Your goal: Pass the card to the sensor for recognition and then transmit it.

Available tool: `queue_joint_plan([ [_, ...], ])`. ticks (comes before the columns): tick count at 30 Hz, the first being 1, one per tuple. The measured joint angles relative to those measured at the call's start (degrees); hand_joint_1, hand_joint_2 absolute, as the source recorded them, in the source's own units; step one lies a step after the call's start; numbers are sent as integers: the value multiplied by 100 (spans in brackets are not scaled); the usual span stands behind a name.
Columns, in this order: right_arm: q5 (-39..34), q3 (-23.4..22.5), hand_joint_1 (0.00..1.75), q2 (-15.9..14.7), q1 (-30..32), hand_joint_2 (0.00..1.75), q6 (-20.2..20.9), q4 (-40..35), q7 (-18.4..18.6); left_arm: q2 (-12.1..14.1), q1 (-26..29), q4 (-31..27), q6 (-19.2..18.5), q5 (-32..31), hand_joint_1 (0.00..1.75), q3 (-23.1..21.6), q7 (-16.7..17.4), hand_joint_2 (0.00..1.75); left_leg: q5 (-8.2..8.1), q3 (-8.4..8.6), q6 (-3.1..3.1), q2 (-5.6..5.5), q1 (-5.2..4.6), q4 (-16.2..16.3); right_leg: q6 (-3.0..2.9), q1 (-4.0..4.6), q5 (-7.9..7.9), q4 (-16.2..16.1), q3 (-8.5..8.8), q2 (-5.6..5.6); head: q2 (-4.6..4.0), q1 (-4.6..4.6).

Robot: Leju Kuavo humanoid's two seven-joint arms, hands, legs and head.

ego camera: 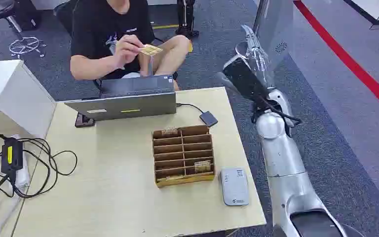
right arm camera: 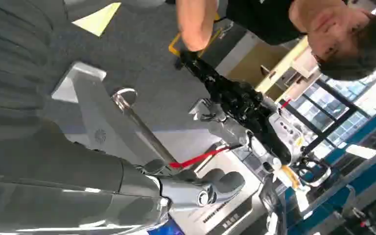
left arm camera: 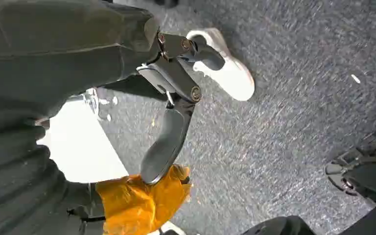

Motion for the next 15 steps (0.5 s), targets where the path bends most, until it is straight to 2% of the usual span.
queue_joint_plan([
  [15, 1691, 1186, 0, 308, -1369, 175, -713, 1712, 829, -131, -303, 9, -346, -538, 0, -437, 87, 175, 1, 0, -1, -2, 1, 1, -1, 1, 1, 4, -1, 0, 0, 0],
])
